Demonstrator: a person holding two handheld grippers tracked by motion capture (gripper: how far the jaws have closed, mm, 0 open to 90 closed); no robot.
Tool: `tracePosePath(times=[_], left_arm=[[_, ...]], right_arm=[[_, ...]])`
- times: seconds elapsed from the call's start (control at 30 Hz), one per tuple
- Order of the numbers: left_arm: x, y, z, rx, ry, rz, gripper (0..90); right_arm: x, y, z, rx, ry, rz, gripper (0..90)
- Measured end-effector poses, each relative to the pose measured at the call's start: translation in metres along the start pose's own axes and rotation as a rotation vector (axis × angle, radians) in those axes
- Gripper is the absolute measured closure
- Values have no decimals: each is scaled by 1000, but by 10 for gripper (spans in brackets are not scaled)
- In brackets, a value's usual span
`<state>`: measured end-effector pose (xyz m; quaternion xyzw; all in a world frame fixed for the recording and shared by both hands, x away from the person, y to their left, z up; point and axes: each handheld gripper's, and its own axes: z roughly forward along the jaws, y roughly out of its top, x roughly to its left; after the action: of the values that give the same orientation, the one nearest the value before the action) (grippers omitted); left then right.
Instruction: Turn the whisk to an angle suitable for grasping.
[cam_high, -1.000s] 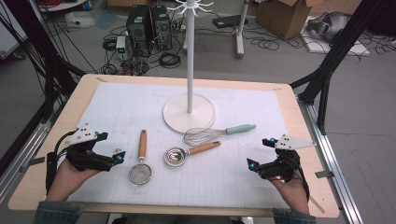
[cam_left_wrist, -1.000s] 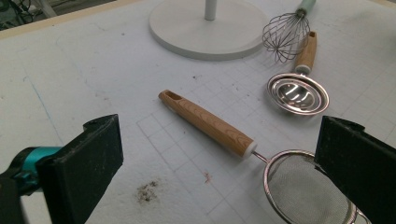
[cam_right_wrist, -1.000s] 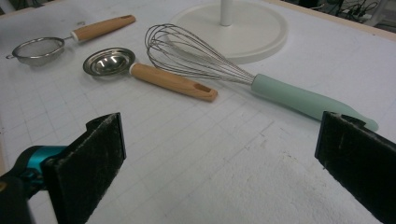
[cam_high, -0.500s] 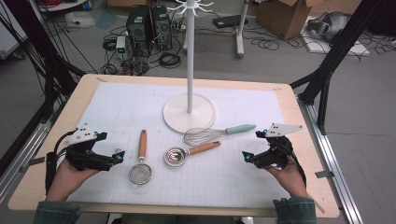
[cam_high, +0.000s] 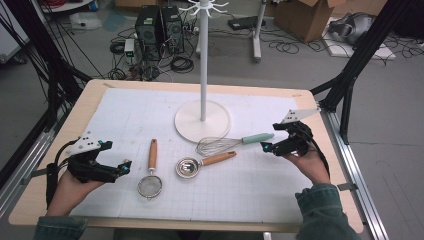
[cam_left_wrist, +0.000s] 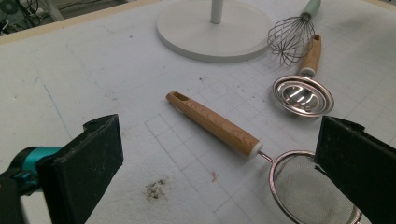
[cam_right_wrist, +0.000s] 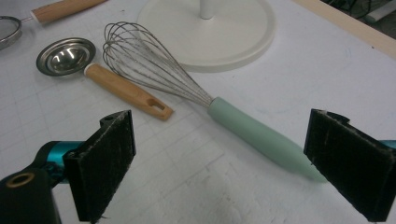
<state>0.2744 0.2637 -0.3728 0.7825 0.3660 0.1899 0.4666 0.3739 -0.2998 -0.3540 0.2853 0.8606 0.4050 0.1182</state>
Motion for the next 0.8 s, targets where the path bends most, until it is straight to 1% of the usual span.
tracePosePath(times=[0.03,0.07,0.1,0.13,0.17,0.2,0.23,0.27,0.3,0.33,0.43,0.53,0.63,0.67,0.8], left_arm=[[0,0,0,-3,2,0,18],[0,1,-1,-6,1,2,18],[0,1,-1,-6,-1,4,17],[0,1,-1,-6,-2,5,17],[0,1,-1,-6,-1,3,18],[1,0,0,-9,0,0,18],[2,0,0,-8,-1,-3,17],[2,0,0,-8,-1,-3,17],[2,-1,1,-4,-1,0,17],[2,-1,1,-5,-3,-3,17],[3,-2,2,-6,-5,0,18],[2,-2,2,-3,-8,0,17],[2,-2,3,-4,-8,3,18],[2,-2,2,-1,-8,6,17],[3,-2,1,-9,-6,-1,17]], right_arm=[[-2,4,2,13,6,-12,78],[-2,4,2,13,6,-12,78],[-7,11,5,35,15,-29,79],[-9,14,7,46,20,-28,81],[-11,16,10,56,21,-35,112],[-11,16,10,56,21,-35,112],[-17,20,14,72,47,-50,244],[-18,21,18,80,57,-63,229],[-19,21,23,87,38,-75,220],[-21,21,27,96,28,-81,220],[-24,19,40,121,51,-76,224],[-27,18,51,153,75,-88,240],[-27,17,57,160,85,-93,254],[-28,16,61,170,96,-105,277],[-28,17,67,175,101,-114,287]])
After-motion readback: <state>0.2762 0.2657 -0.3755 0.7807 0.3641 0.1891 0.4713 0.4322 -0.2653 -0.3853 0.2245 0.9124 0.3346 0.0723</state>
